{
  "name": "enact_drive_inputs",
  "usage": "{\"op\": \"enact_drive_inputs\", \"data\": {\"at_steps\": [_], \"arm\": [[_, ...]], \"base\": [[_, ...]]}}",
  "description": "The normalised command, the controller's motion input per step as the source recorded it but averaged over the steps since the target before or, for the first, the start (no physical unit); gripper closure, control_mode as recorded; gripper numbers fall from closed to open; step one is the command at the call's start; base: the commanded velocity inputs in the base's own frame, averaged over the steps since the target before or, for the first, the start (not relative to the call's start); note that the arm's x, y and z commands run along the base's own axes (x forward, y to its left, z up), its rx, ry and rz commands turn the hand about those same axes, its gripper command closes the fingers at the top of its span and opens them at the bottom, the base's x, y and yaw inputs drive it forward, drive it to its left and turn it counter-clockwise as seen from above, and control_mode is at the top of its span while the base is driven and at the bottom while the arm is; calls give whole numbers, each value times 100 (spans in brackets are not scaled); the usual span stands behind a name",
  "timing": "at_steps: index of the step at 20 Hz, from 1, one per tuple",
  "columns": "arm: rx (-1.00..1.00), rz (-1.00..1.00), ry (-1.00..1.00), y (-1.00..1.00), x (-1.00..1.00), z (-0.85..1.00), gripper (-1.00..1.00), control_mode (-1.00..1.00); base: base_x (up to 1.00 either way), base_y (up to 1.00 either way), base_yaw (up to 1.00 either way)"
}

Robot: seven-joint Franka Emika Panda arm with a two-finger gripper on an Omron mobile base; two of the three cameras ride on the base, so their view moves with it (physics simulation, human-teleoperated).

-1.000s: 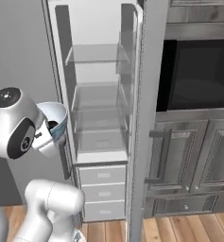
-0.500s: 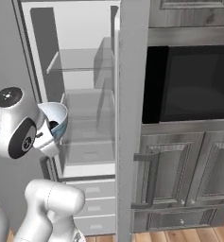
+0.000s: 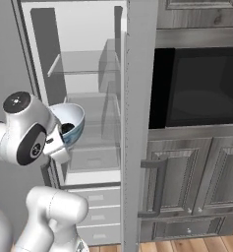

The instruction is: Place the bowl with the eggplant and tomato on the second highest shelf of the fridge. Place the bowl with the fish and chicken drumstick on the top shelf of the fridge.

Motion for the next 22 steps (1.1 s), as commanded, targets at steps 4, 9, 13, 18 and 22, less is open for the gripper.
{"op": "enact_drive_inputs", "data": {"at_steps": [4,9,13,18,22], "arm": [[0,-9,-1,-24,61,0,100,-100],[1,-7,0,-24,82,0,100,-100],[2,-2,-2,-2,40,5,100,-100],[0,0,0,0,0,0,100,-100],[0,0,0,-1,1,0,100,-100]], "base": [[0,0,0],[0,0,0],[0,0,0],[0,0,0],[0,0,0]]}}
